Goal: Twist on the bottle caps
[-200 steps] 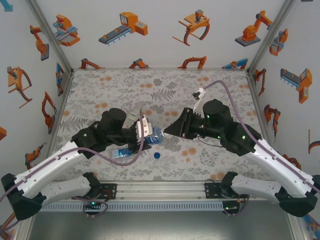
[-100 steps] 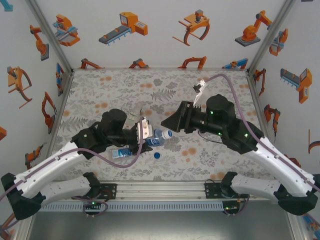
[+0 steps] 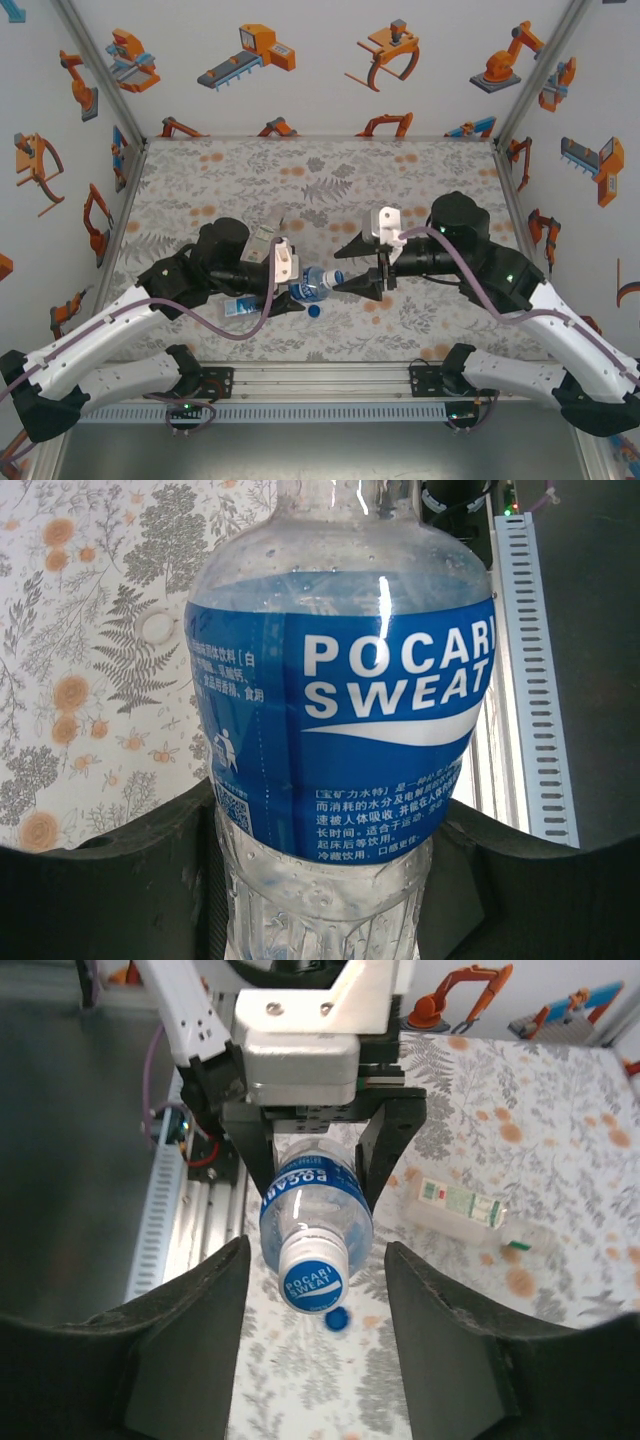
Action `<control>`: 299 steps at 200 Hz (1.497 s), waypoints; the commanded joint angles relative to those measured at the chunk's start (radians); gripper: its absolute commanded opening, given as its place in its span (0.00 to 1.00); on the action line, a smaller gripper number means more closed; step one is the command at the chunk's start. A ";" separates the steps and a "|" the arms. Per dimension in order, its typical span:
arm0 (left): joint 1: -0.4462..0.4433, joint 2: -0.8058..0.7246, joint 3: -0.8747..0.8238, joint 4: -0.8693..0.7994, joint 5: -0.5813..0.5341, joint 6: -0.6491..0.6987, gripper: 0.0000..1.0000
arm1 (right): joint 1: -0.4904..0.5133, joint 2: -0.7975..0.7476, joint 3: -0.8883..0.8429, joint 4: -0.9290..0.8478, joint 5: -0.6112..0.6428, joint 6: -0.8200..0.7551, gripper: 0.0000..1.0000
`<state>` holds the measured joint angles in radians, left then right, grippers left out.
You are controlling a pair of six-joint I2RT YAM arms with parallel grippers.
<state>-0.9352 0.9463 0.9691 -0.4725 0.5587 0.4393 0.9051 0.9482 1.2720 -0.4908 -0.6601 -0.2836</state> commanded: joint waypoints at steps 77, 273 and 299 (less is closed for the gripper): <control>-0.002 -0.007 0.037 -0.026 0.069 0.003 0.00 | 0.002 -0.006 -0.061 0.023 -0.082 -0.158 0.45; -0.002 0.011 0.002 0.089 -0.138 0.016 0.00 | 0.003 -0.045 -0.234 0.046 0.603 1.662 0.00; -0.002 0.022 0.006 0.092 -0.121 0.009 0.00 | 0.002 -0.069 -0.259 0.080 0.632 1.651 0.00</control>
<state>-0.9306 0.9730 0.9611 -0.4793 0.3775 0.4381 0.9070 0.8940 1.0317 -0.4103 -0.1436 1.1816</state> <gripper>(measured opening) 0.553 0.336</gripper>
